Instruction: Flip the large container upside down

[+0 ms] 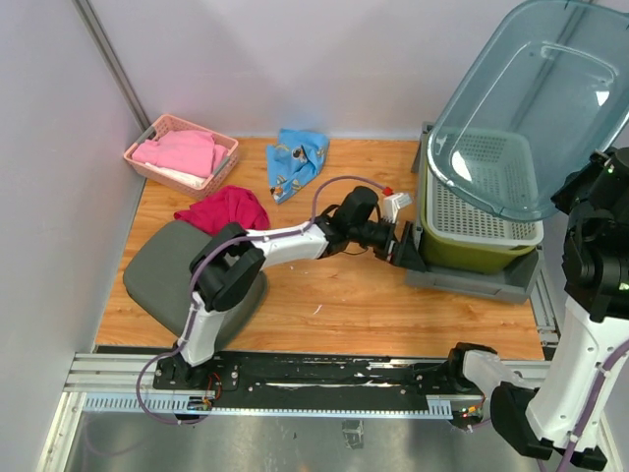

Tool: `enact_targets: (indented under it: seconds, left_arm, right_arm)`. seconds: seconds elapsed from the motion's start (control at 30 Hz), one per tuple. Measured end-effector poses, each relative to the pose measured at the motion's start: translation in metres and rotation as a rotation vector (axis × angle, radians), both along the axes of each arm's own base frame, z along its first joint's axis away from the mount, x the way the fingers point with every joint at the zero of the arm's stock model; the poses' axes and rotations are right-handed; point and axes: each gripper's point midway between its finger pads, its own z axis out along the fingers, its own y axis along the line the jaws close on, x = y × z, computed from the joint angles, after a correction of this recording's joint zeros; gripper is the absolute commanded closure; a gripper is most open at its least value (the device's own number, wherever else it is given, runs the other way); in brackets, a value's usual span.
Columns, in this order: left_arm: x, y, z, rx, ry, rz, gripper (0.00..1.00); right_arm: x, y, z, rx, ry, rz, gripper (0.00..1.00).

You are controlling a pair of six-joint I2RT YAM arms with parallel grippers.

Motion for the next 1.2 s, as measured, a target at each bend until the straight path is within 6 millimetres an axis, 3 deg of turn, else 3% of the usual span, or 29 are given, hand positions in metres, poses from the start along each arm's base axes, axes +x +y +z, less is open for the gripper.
enact_targets:
  seconds: [0.07,0.17,0.37,0.4,0.5,0.57,0.63,0.7,0.77,0.93,0.97,1.07,1.1,1.2]
  left_arm:
    - [0.001,0.014,0.004,0.001,-0.004,0.017,0.01]
    - [0.010,0.064,0.020,0.011,-0.010,0.093,0.01]
    - [0.052,0.177,0.093,-0.005,-0.126,0.400,0.01]
    - [0.059,0.199,0.107,0.000,-0.142,0.466,0.01]
    - [0.080,0.270,0.145,0.012,-0.194,0.682,0.01]
    - [0.096,0.325,0.169,0.042,-0.226,0.875,0.01]
    - [0.102,0.358,0.186,0.075,-0.255,1.006,0.01]
    - [0.100,0.375,0.197,0.110,-0.276,1.090,0.01]
    - [0.096,0.387,0.198,0.145,-0.279,1.139,0.01]
    - [0.093,0.396,0.170,0.224,-0.222,1.166,0.01]
    - [0.092,0.395,0.161,0.238,-0.206,1.161,0.01]
    - [0.089,0.393,0.133,0.277,-0.148,1.139,0.01]
    - [0.088,0.392,0.125,0.287,-0.131,1.130,0.01]
    - [0.086,0.390,0.111,0.304,-0.101,1.119,0.01]
  right_arm:
    - [-0.001,0.004,0.006,0.005,-0.024,0.019,0.99]
    - [0.003,0.012,0.005,0.024,-0.031,0.066,0.99]
    - [0.045,0.053,-0.035,0.130,0.020,0.305,0.99]
    - [0.058,0.068,-0.054,0.168,0.045,0.375,0.99]
    - [0.076,0.113,-0.086,0.185,0.124,0.518,0.99]
    - [0.086,0.162,-0.116,0.161,0.208,0.654,0.99]
    - [0.089,0.203,-0.150,0.146,0.296,0.765,0.99]
    - [0.087,0.232,-0.188,0.143,0.390,0.837,0.99]
    - [0.085,0.244,-0.220,0.145,0.465,0.856,0.99]
    - [0.085,0.236,-0.264,0.124,0.551,0.805,0.99]
    - [0.085,0.236,-0.271,0.125,0.561,0.803,0.92]
    - [0.083,0.241,-0.287,0.141,0.590,0.831,0.47]
    - [0.082,0.244,-0.291,0.152,0.597,0.840,0.36]
    - [0.084,0.248,-0.294,0.146,0.607,0.864,0.31]
